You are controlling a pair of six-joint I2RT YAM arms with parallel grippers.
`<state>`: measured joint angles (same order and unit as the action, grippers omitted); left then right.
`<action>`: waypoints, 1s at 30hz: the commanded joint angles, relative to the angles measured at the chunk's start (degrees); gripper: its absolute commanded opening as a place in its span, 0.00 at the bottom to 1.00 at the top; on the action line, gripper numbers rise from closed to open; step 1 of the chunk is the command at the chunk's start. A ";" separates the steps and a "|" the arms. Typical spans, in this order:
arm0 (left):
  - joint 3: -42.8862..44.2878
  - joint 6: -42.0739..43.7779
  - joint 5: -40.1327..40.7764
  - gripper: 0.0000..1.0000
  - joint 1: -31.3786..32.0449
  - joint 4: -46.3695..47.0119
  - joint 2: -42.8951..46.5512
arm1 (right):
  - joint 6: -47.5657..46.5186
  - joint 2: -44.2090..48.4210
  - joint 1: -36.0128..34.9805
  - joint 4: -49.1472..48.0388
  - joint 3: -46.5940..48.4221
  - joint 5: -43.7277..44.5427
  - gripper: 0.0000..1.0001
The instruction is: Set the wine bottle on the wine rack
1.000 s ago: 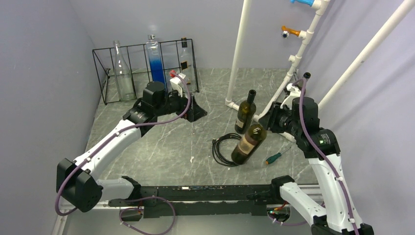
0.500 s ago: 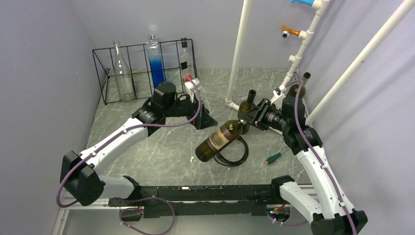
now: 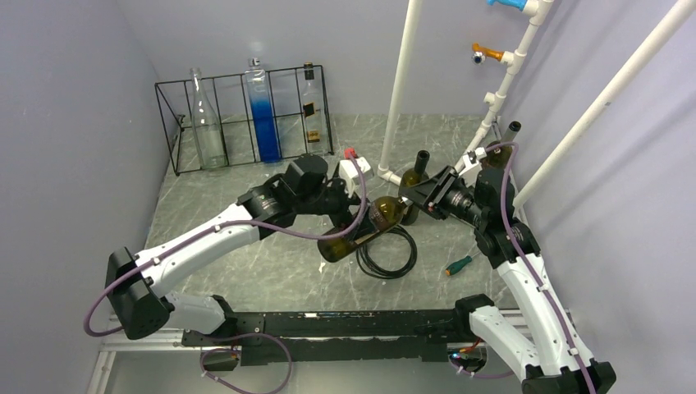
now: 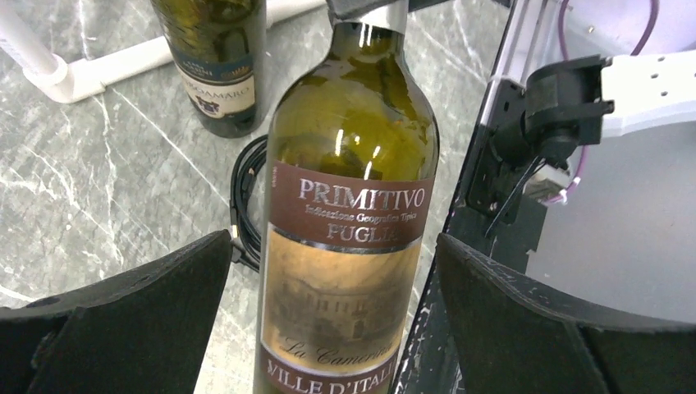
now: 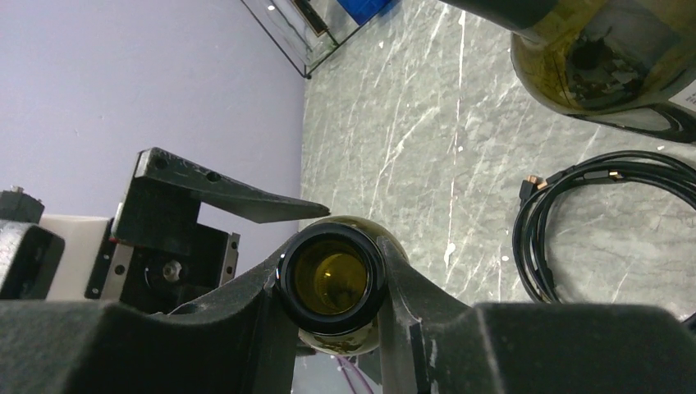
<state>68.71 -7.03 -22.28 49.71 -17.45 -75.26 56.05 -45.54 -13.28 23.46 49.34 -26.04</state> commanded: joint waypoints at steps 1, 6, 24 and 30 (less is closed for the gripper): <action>3.40 4.34 6.20 1.00 3.41 -3.30 -2.28 | 5.12 2.32 -0.08 -7.03 0.34 -2.63 0.00; 3.47 3.87 5.41 0.99 5.19 -2.89 -4.47 | 5.16 3.18 -0.08 -7.08 -0.65 -3.17 0.00; 3.36 3.44 4.68 0.99 5.95 -2.09 -5.95 | 4.05 4.75 -0.08 -6.15 -3.32 -3.31 0.00; 4.16 3.60 3.88 0.80 5.93 -2.83 -6.96 | 3.77 4.16 -0.08 -5.90 -2.67 -3.52 0.00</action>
<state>70.13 -3.92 -17.26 55.51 -21.74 -81.97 56.97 -42.35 -13.28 23.40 45.04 -26.11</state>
